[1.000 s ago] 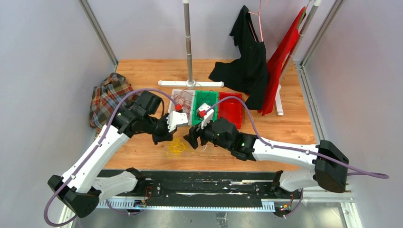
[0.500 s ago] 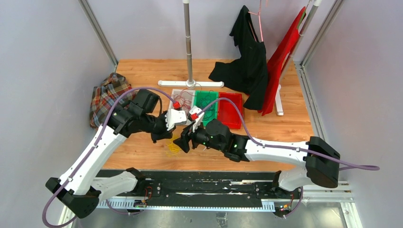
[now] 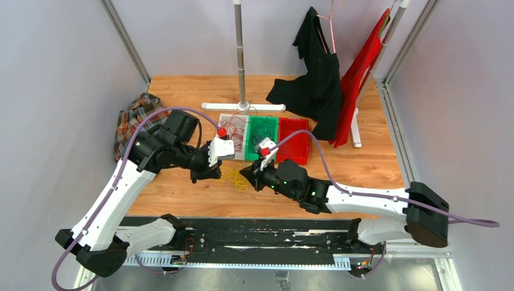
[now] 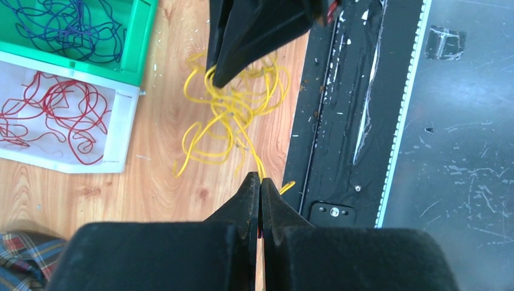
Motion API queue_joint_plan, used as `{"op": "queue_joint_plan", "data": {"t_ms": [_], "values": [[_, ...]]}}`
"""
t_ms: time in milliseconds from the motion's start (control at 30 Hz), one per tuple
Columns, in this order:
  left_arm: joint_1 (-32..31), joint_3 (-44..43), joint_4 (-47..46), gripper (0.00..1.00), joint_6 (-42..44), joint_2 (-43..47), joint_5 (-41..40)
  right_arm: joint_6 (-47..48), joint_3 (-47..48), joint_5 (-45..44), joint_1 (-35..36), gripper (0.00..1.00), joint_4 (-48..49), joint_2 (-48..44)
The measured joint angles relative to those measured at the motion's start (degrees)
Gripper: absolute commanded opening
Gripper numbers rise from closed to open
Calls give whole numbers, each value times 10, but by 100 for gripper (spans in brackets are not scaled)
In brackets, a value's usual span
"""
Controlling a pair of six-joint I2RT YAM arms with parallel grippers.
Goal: Untangle the cables
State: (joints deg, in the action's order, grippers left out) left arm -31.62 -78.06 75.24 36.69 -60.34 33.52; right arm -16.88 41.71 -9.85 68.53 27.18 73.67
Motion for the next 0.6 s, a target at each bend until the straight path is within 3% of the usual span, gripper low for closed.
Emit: {"op": "queue_joint_plan", "data": {"t_ms": [167, 233, 467, 600], "values": [[0, -8, -1, 1, 2, -8, -5, 0, -36, -14, 0, 1, -10, -67], [0, -11, -1, 1, 2, -8, -8, 0, -39, -18, 0, 10, -22, -90], [0, -46, 9, 1, -6, -9, -9, 14, -36, -19, 0, 19, -94, -115], [0, -85, 12, 1, -22, -12, 4, 15, -20, 8, 0, 32, -152, -104]]}}
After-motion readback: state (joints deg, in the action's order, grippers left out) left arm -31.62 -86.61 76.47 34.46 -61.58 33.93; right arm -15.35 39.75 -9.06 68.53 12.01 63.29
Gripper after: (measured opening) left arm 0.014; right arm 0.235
